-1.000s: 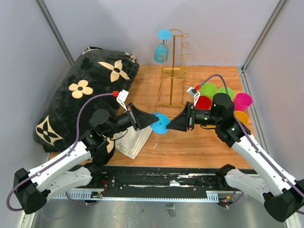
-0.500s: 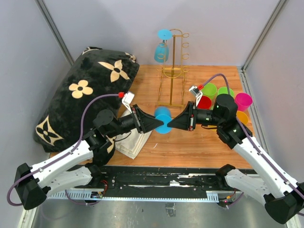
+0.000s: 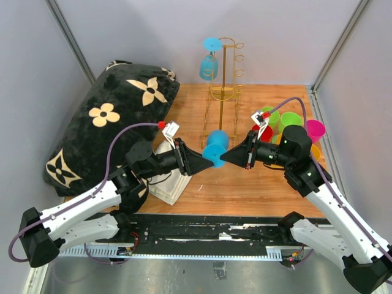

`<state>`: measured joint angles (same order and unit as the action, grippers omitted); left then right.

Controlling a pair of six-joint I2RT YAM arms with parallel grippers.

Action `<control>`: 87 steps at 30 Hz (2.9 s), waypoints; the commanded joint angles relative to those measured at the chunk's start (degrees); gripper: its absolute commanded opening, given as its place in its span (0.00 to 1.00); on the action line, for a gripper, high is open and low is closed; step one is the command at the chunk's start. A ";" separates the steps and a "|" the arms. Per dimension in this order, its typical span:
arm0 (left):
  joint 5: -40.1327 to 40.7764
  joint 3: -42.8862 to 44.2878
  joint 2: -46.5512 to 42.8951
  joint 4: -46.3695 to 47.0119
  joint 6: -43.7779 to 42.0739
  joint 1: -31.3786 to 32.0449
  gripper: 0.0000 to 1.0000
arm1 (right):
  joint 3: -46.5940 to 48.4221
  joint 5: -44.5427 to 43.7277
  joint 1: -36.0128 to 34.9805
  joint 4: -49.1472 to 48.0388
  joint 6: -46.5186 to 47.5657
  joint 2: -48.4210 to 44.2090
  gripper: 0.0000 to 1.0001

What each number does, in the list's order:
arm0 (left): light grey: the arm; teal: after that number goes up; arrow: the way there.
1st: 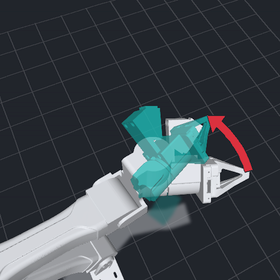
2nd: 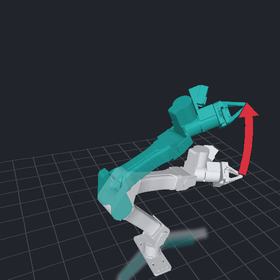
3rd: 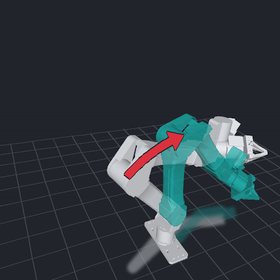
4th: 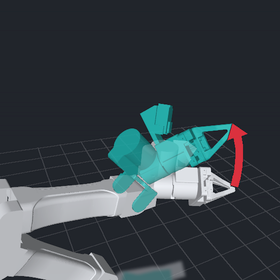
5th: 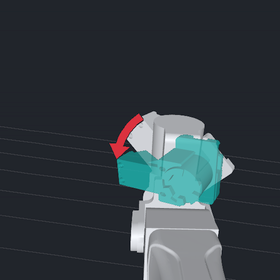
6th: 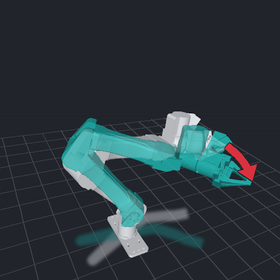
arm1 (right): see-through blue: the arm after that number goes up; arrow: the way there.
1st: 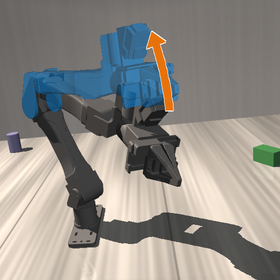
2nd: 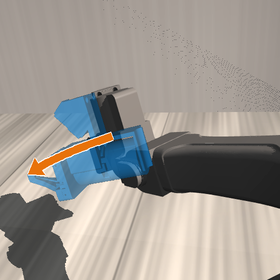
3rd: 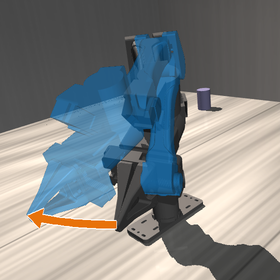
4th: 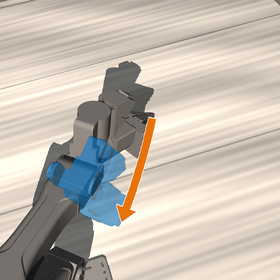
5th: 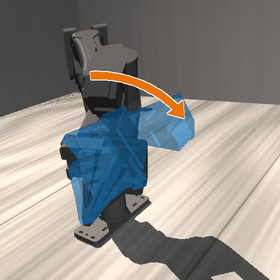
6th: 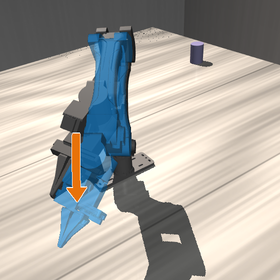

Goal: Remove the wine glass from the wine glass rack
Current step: Place the wine glass at the center of the board.

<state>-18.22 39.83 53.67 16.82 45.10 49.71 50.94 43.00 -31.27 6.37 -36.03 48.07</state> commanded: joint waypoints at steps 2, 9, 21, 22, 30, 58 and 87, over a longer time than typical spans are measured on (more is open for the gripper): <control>2.39 0.88 -3.23 -4.22 -1.46 0.65 0.44 | 0.86 -3.09 -1.08 -1.39 2.28 -2.16 0.01; 0.97 1.25 -2.60 -1.05 -0.49 0.65 0.46 | 1.31 1.02 -1.08 -2.55 1.87 -2.13 0.01; -3.43 1.26 0.12 3.64 0.19 0.69 0.20 | 2.64 3.15 -1.06 0.04 5.14 -2.78 0.01; -4.02 1.17 0.20 3.93 0.21 0.65 0.19 | 3.13 2.51 -1.07 1.04 6.29 -2.93 0.01; -8.57 0.20 0.56 7.09 -0.34 1.57 0.06 | 3.86 4.15 -1.08 0.85 6.41 -2.90 0.01; 7.90 -1.88 1.11 -13.77 -45.83 24.44 0.00 | 13.05 -22.39 2.71 27.73 14.51 -1.83 0.69; 0.19 -8.86 -9.25 -10.38 -60.09 24.64 0.01 | 5.94 30.64 11.95 17.60 5.59 8.83 0.45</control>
<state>-18.94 29.82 44.49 4.67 -13.74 73.91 56.36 65.82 -17.98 23.46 -32.08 57.41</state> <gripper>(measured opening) 0.022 0.448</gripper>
